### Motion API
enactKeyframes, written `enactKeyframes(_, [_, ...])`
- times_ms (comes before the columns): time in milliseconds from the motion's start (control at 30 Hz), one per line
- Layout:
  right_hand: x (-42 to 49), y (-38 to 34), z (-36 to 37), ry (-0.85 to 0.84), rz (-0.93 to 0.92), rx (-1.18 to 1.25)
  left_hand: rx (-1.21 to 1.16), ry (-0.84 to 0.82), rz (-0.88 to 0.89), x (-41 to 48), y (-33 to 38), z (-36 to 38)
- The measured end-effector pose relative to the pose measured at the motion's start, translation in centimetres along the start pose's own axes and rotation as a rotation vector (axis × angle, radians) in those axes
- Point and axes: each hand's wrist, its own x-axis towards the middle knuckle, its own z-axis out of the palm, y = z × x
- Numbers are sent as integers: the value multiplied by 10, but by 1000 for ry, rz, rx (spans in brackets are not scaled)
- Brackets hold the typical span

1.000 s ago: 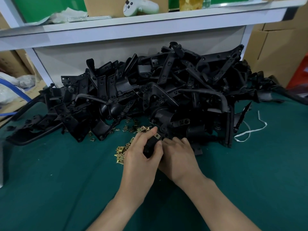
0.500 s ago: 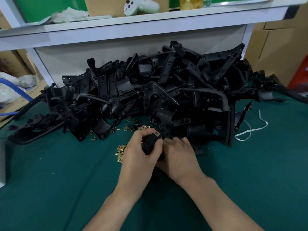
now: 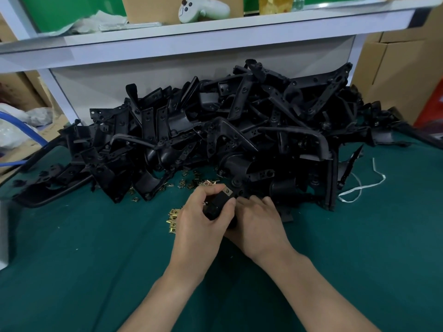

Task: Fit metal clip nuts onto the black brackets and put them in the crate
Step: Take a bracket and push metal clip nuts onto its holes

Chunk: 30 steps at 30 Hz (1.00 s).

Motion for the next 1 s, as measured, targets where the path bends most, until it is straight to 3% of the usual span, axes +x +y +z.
enactKeyframes(133, [0, 6, -7, -24, 60, 6, 92, -17, 64, 5, -5, -27])
enactKeyframes(200, [1, 12, -9, -31, 90, 7, 335, -28, 48, 13, -14, -48])
enactKeyframes(300, [3, 17, -13, -87, 117, 8, 734, -210, -82, 20, -24, -66])
enactKeyframes(367, [3, 18, -14, -152, 113, 15, 847, -332, -115, 19, -28, -65])
enactKeyframes(600, [-1, 18, -17, -177, 69, 17, 903, -239, 37, 18, -30, -56])
enactKeyframes(1000, [1, 17, -15, -181, 82, 13, 838, -162, 129, 19, -29, -53])
